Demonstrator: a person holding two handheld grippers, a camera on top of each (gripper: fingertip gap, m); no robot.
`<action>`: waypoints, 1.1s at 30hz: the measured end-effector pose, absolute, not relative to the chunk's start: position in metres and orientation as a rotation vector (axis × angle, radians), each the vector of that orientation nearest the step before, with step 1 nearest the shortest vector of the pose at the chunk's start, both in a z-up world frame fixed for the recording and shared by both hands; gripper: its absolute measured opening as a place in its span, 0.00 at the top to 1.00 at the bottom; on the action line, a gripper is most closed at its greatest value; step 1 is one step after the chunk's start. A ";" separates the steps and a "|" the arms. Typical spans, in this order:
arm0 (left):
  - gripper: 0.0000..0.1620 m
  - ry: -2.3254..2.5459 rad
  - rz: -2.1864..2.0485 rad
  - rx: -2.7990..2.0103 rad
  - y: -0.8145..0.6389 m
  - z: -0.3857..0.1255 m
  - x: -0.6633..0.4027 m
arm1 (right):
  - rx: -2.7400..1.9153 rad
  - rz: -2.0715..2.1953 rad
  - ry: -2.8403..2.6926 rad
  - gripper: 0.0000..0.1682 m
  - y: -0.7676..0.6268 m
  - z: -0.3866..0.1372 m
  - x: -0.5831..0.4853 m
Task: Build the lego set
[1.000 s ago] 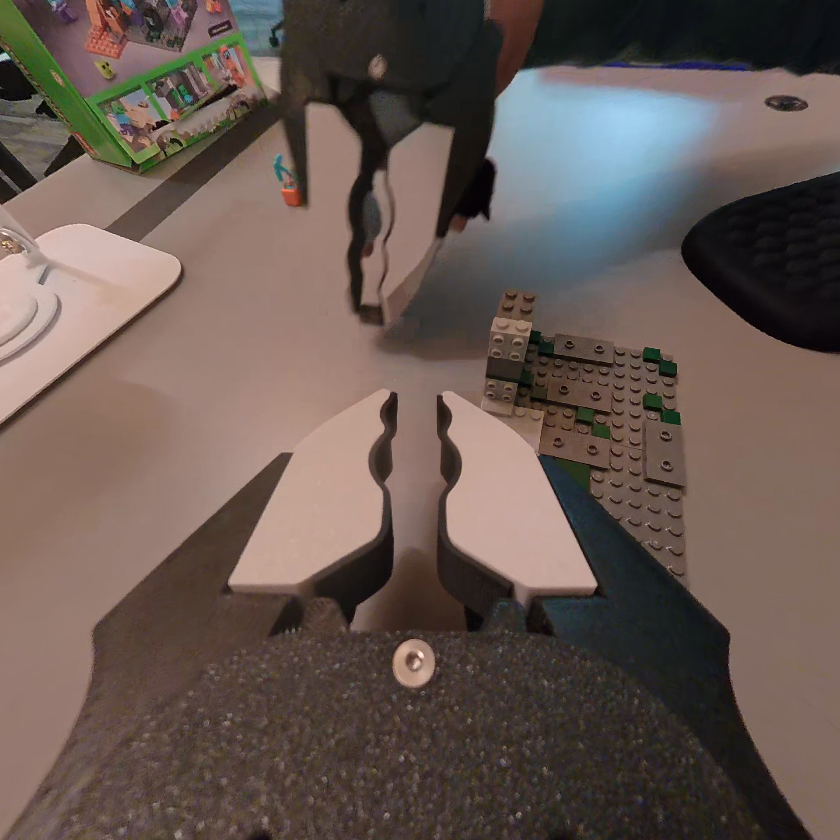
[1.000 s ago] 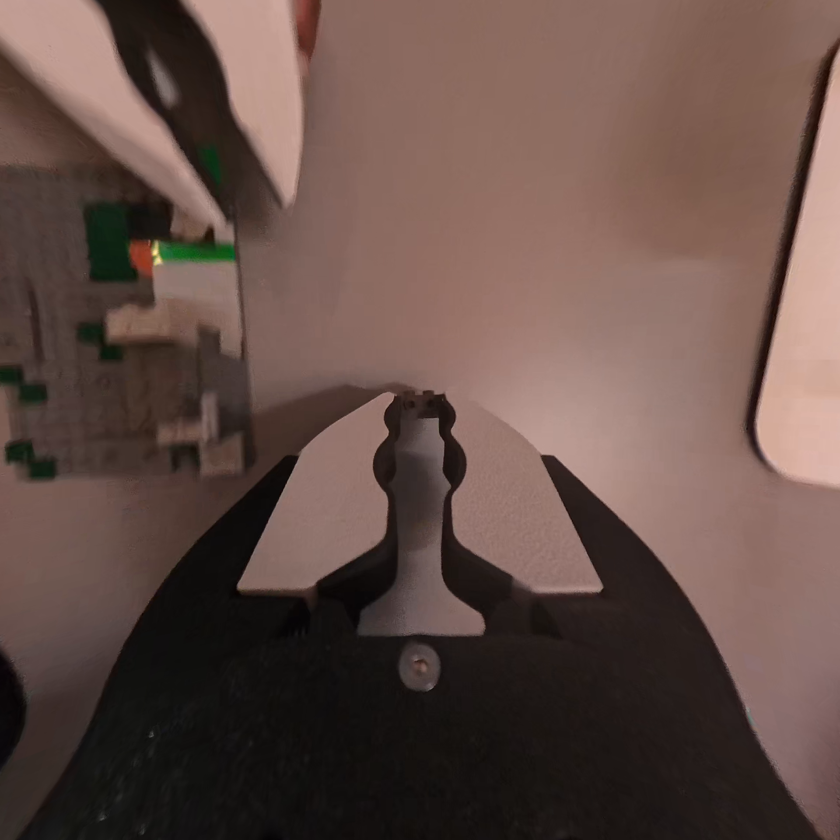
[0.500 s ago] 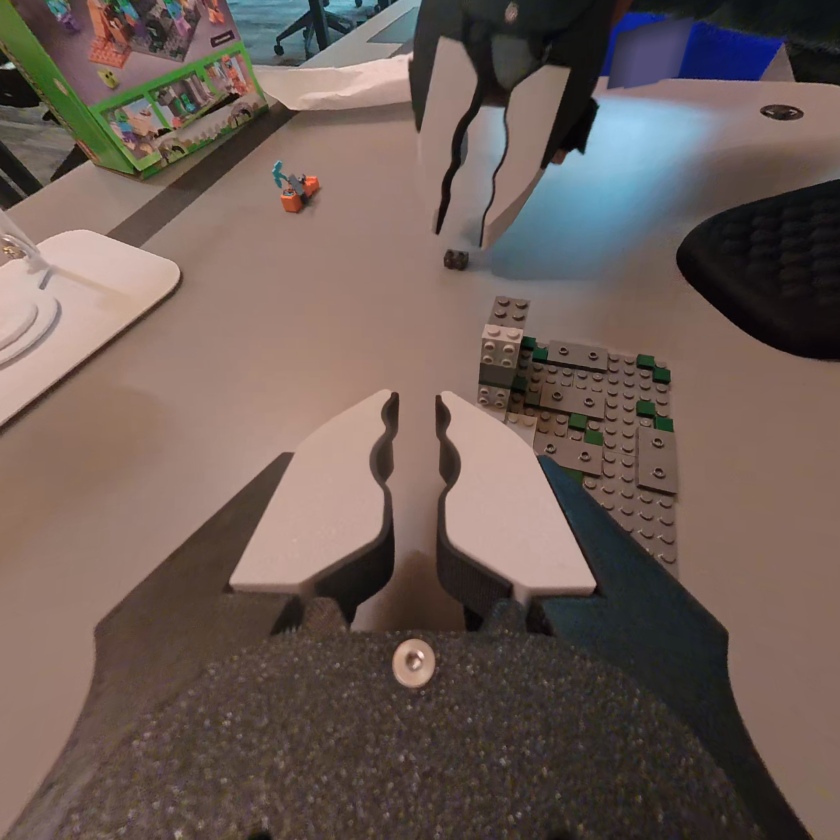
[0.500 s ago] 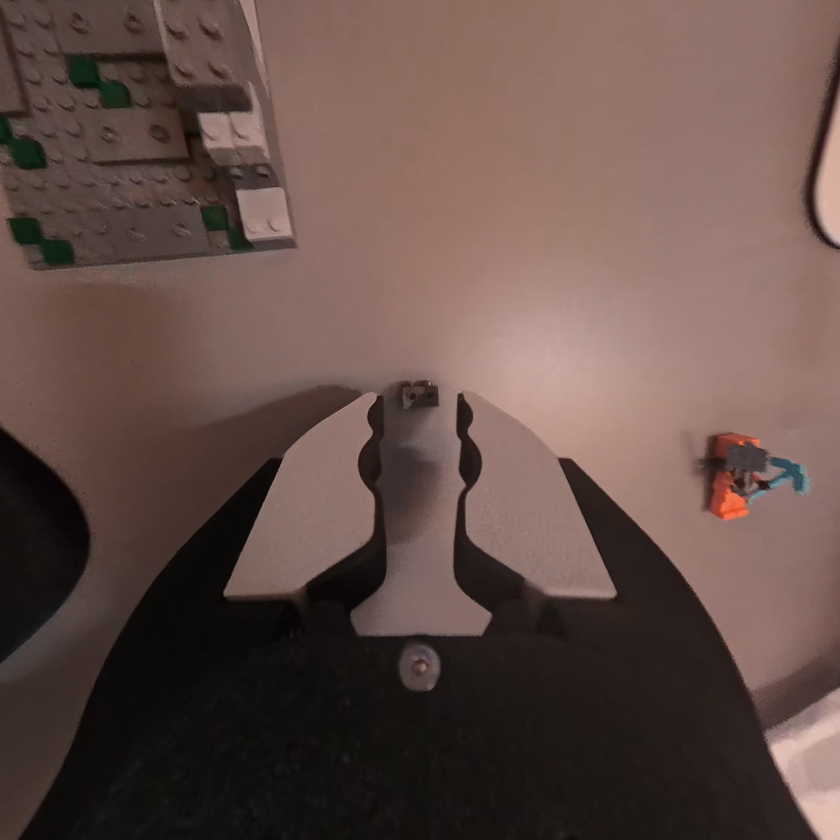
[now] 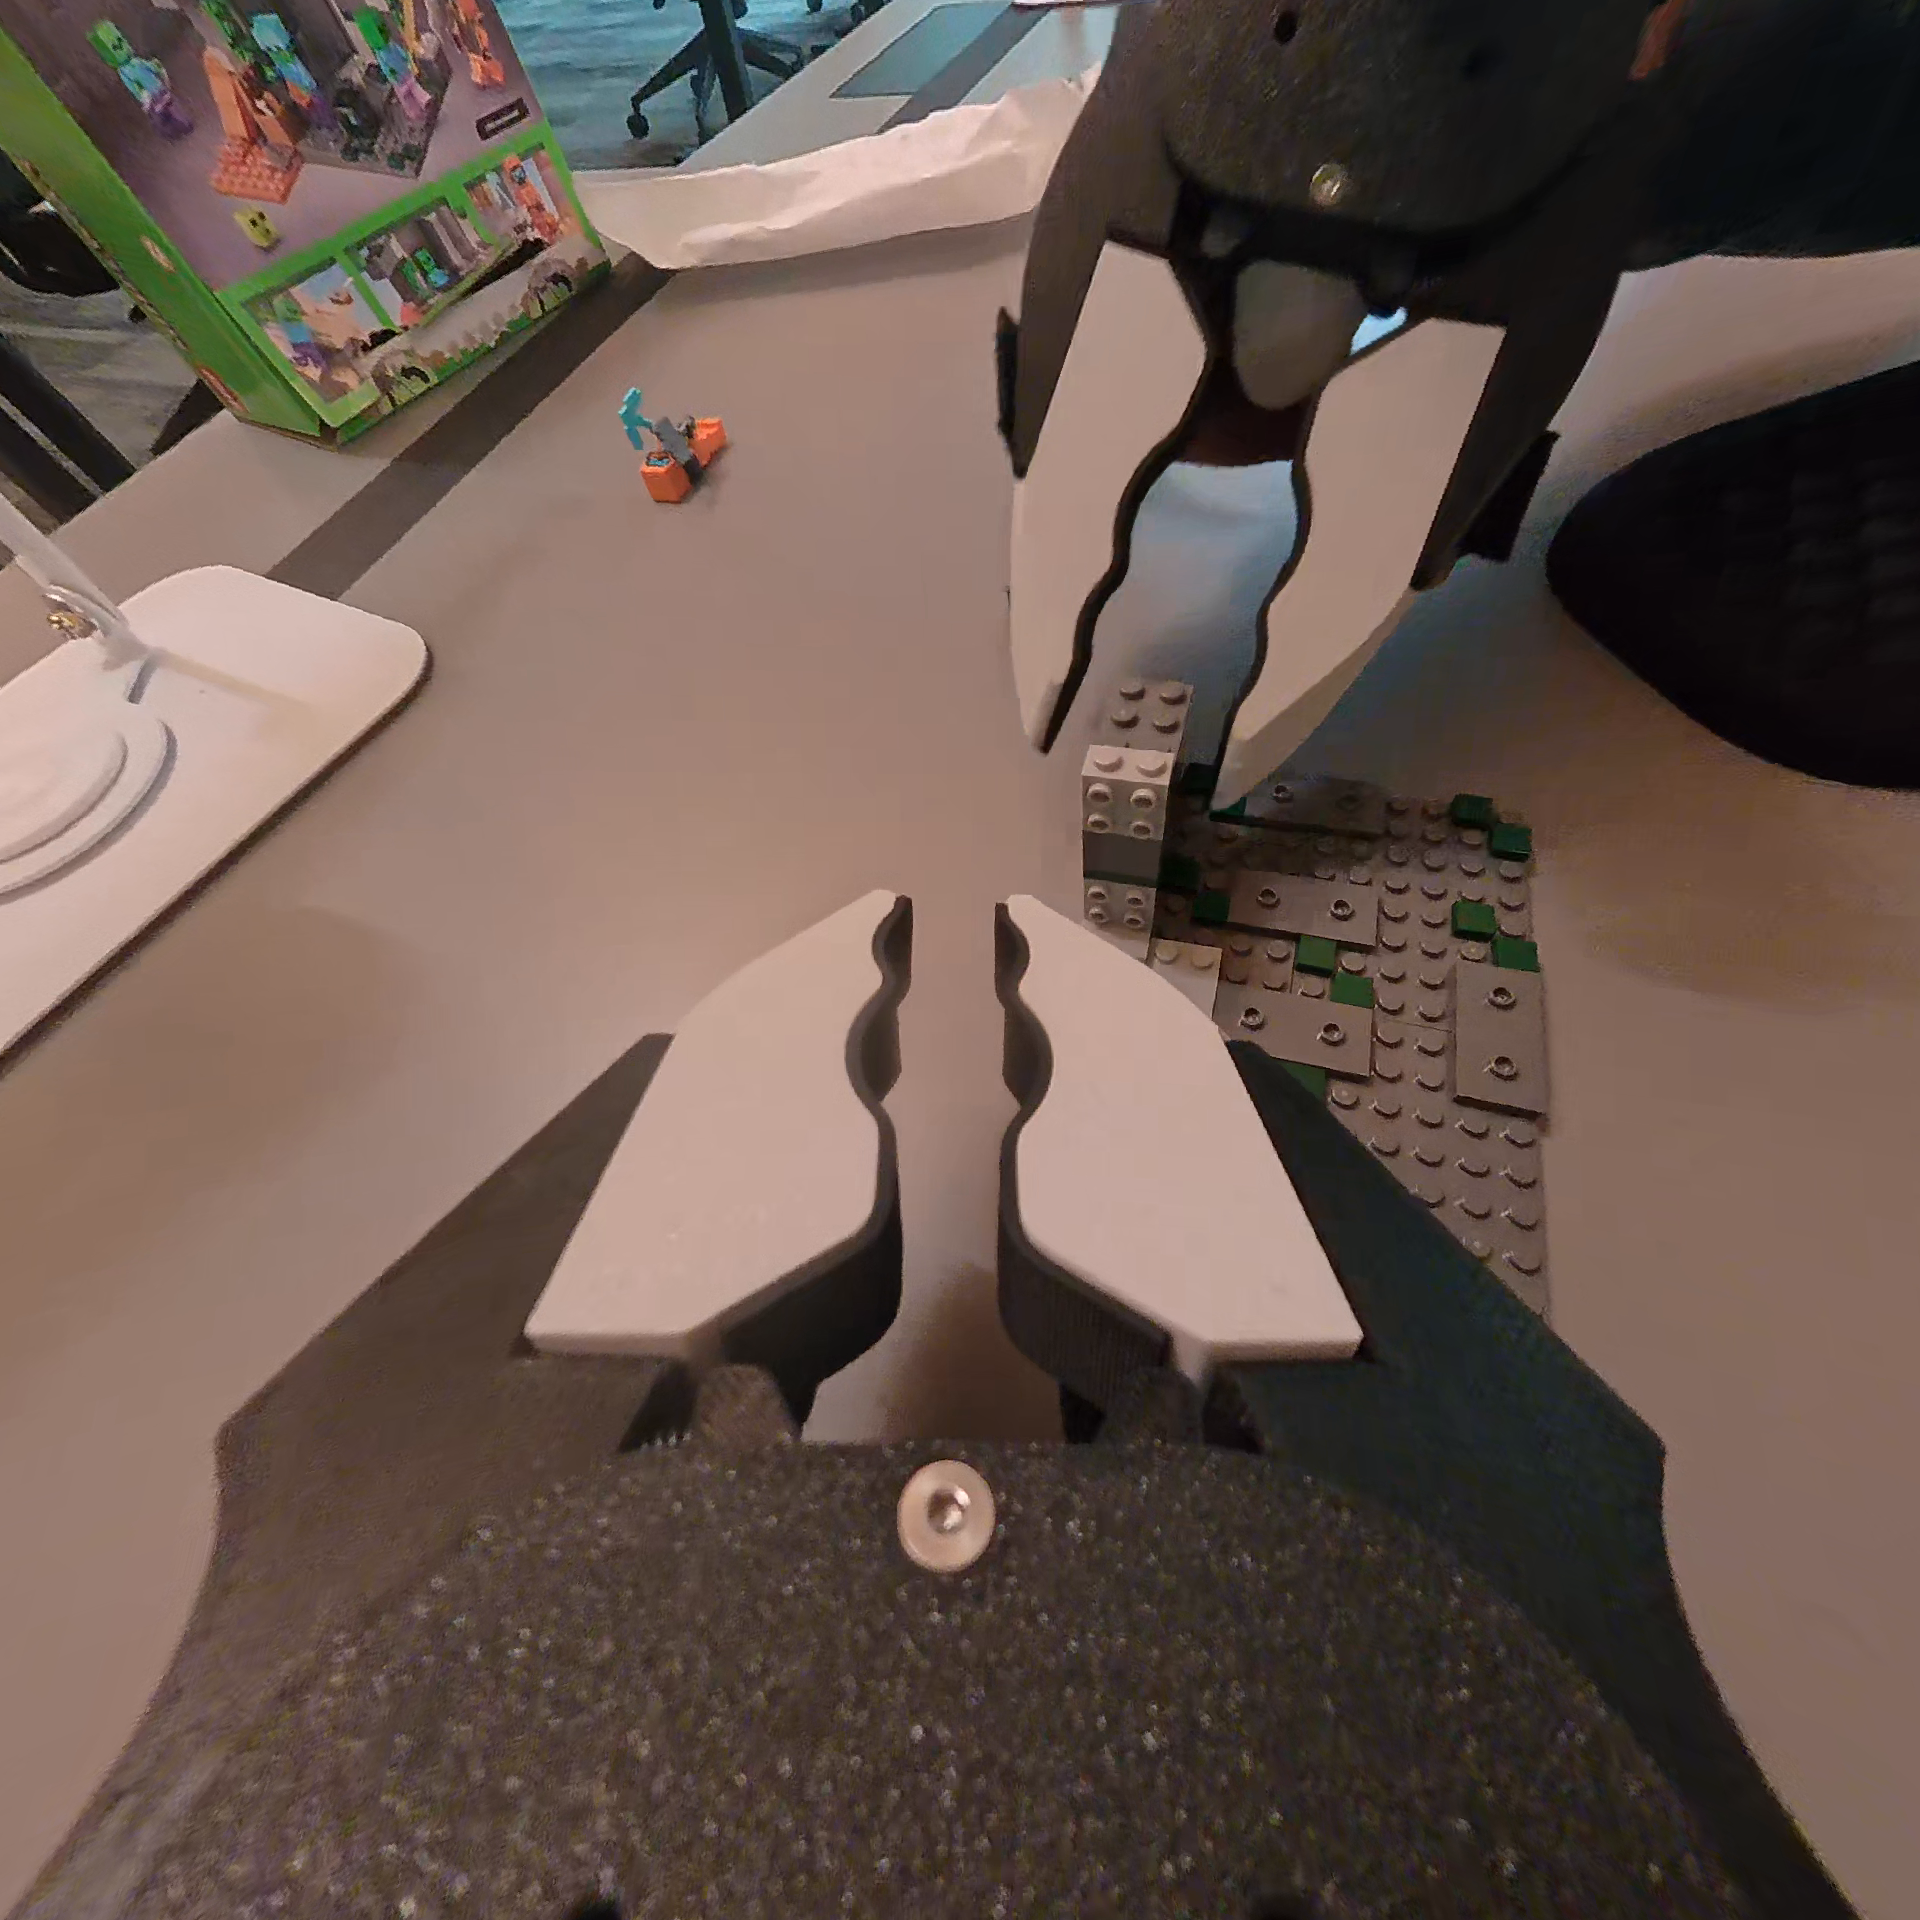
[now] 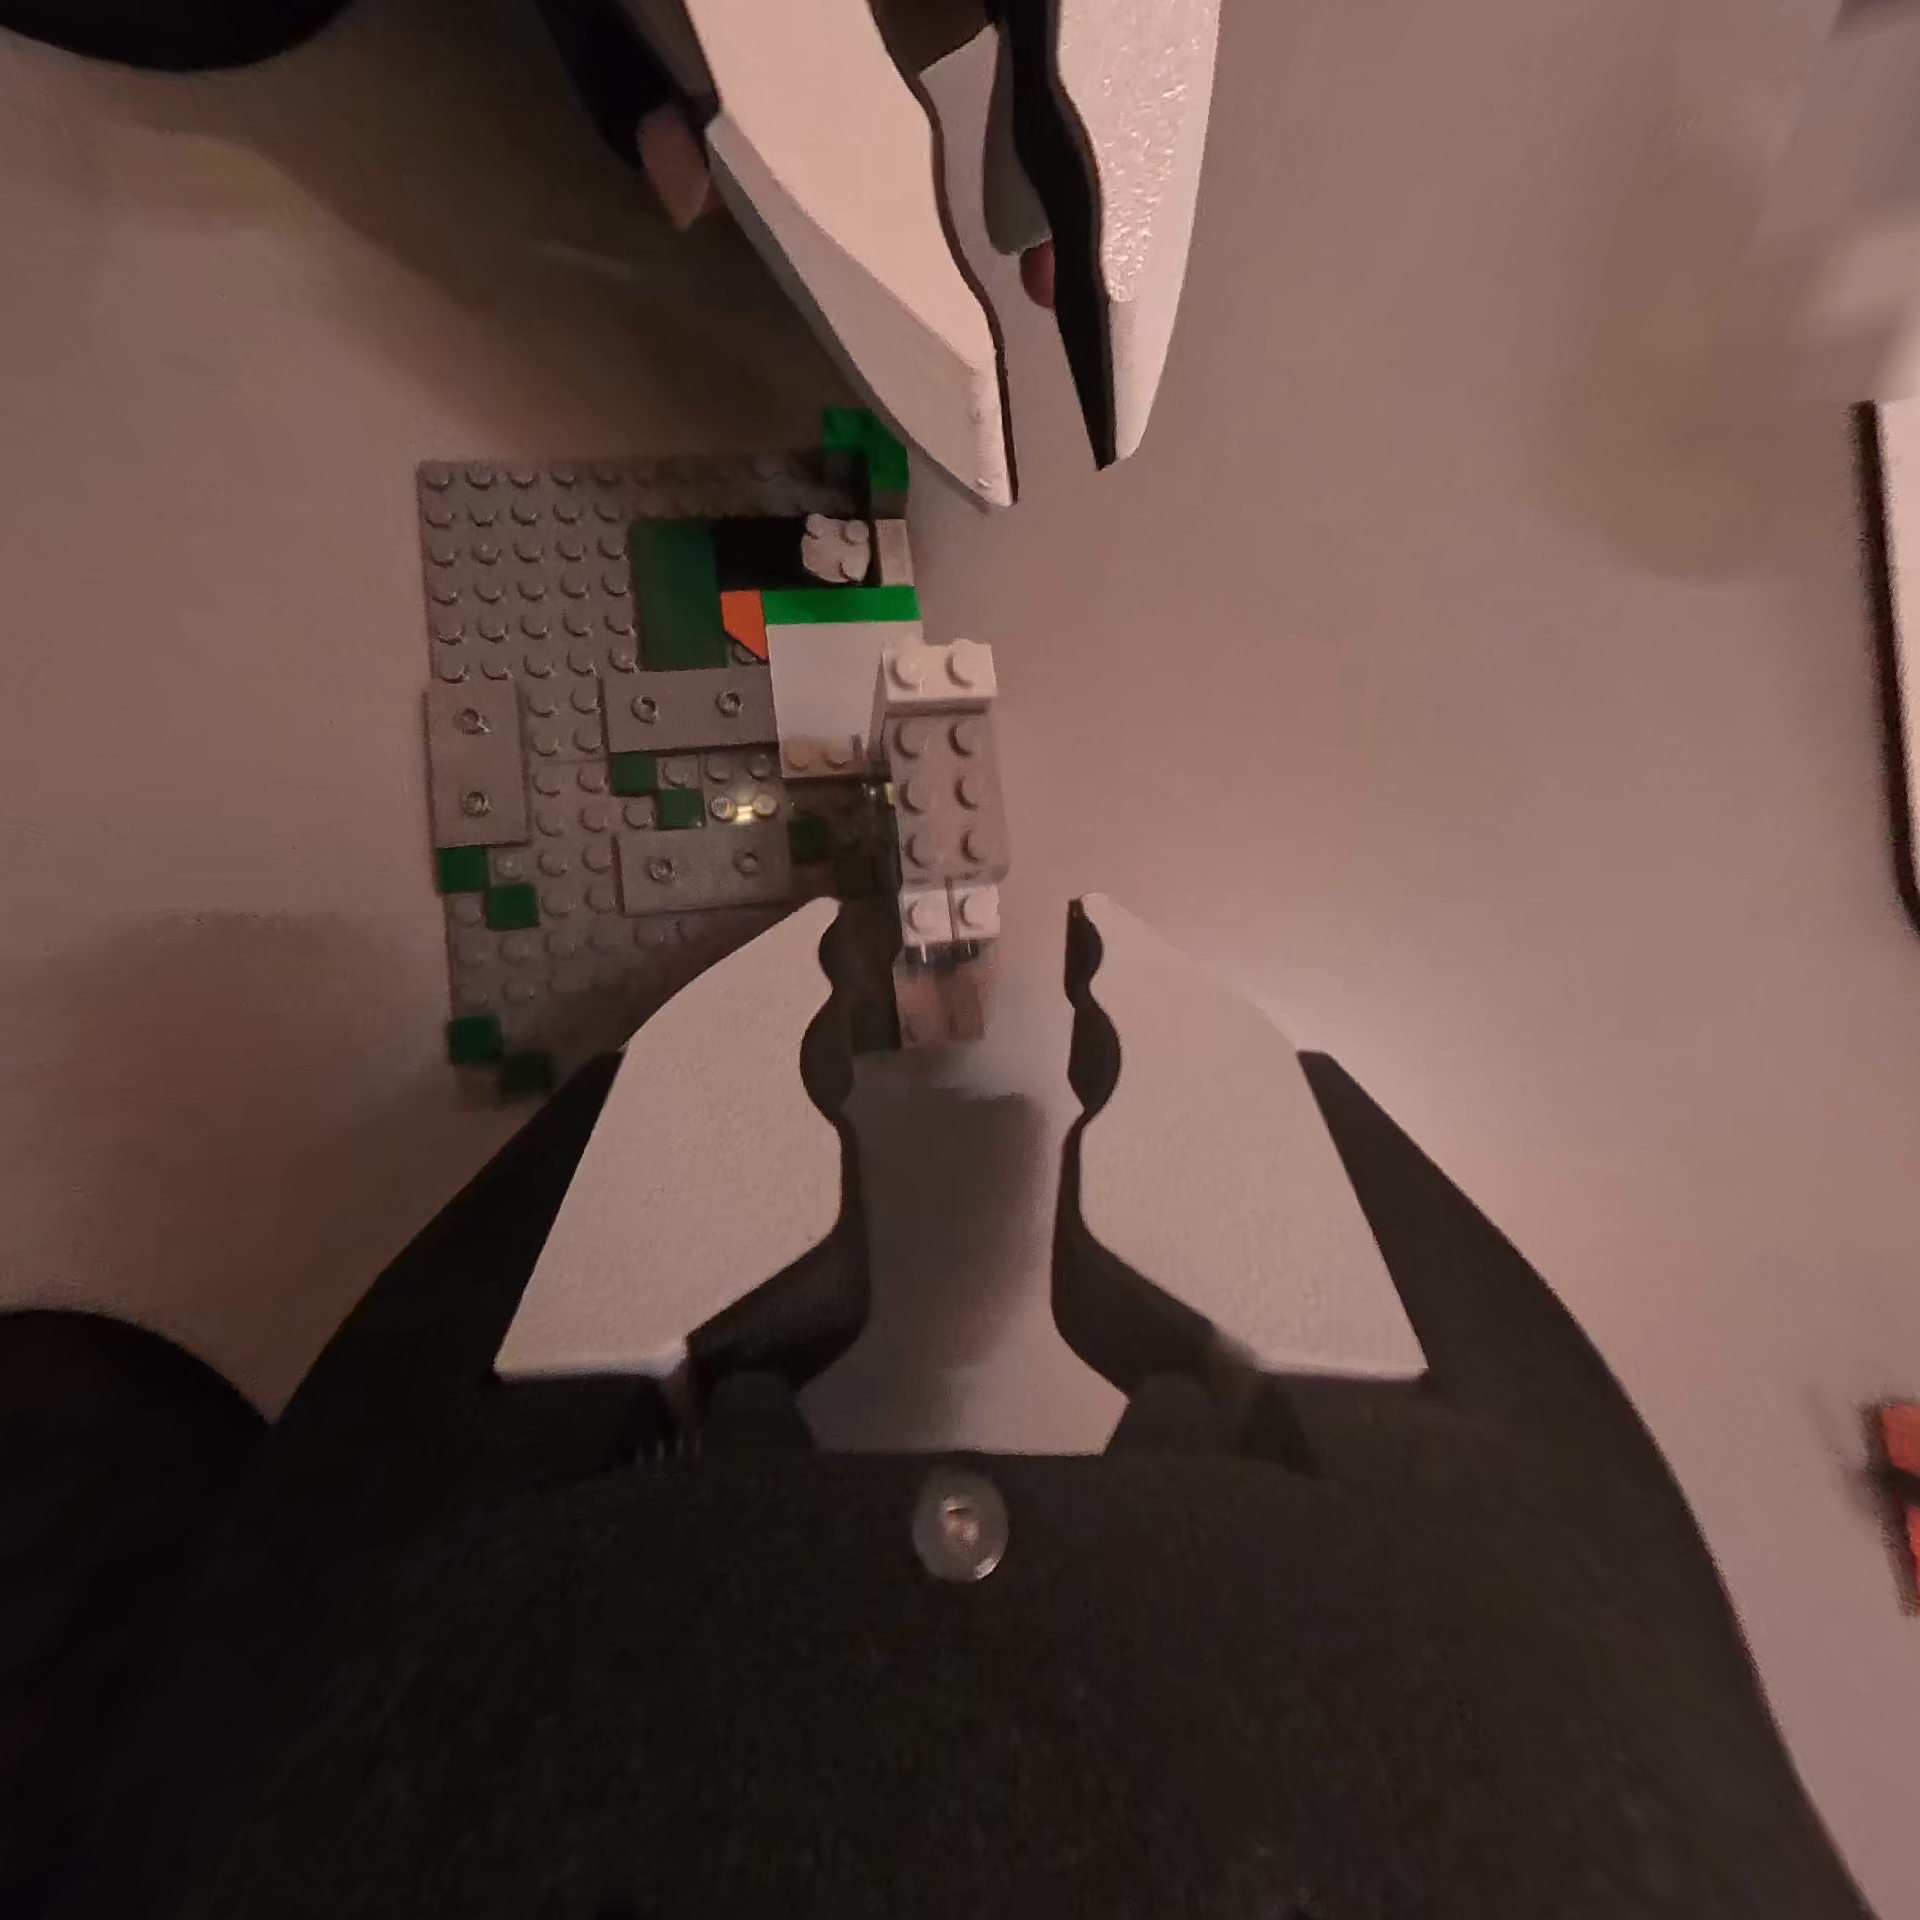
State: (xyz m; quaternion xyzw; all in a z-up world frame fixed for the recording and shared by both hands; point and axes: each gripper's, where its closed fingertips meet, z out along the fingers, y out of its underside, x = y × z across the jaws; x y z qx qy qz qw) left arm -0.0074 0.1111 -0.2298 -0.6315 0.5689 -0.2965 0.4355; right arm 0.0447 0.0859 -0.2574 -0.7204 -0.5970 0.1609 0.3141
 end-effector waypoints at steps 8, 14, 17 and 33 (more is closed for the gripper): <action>0.91 1.400 -0.756 -1.579 0.114 -0.228 -0.010 | -1.919 0.495 -1.669 0.89 0.087 -0.271 0.032; 0.91 1.408 -0.771 -1.597 0.115 -0.230 -0.010 | -1.903 0.562 -1.631 0.90 0.084 -0.268 0.032; 0.89 1.402 -0.785 -1.612 0.115 -0.224 -0.012 | -1.871 0.562 -1.644 0.90 0.083 -0.263 0.033; 0.78 0.844 -1.492 -2.070 0.058 -0.207 -0.041 | -1.751 0.626 -1.633 0.90 0.068 -0.210 0.049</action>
